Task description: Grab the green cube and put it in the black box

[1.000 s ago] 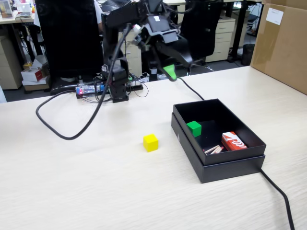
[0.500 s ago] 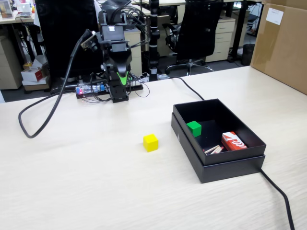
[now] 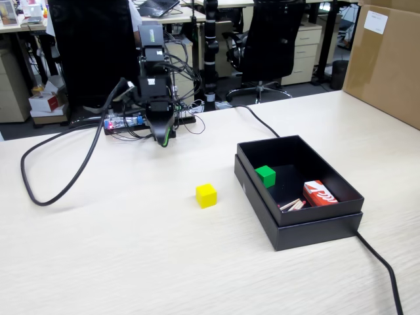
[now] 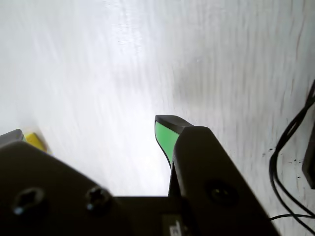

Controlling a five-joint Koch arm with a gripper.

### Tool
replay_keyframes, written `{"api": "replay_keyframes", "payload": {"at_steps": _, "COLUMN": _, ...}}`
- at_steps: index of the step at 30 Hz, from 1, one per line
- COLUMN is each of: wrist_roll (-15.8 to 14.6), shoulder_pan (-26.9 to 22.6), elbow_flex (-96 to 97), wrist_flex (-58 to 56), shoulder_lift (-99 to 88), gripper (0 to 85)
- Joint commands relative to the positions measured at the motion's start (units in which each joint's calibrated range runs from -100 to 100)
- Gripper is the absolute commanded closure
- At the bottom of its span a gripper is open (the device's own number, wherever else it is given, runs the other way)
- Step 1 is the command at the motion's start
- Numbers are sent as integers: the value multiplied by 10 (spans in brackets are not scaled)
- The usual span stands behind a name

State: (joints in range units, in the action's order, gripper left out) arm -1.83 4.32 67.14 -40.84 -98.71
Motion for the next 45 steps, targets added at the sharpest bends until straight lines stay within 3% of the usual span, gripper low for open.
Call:
{"api": "replay_keyframes", "payload": {"at_steps": 1, "wrist_roll": 6, "shoulder_pan": -5, "elbow_flex": 16, "wrist_flex": 52, "shoulder_lift": -13, "gripper": 335}}
{"api": "replay_keyframes", "payload": {"at_steps": 14, "wrist_roll": 19, "shoulder_pan": -22, "elbow_flex": 133, "wrist_flex": 143, "shoulder_lift": -12, "gripper": 339}}
{"api": "replay_keyframes", "payload": {"at_steps": 45, "wrist_roll": 38, "shoulder_pan": -33, "elbow_flex": 228, "wrist_flex": 208, "shoulder_lift": -6, "gripper": 355}}
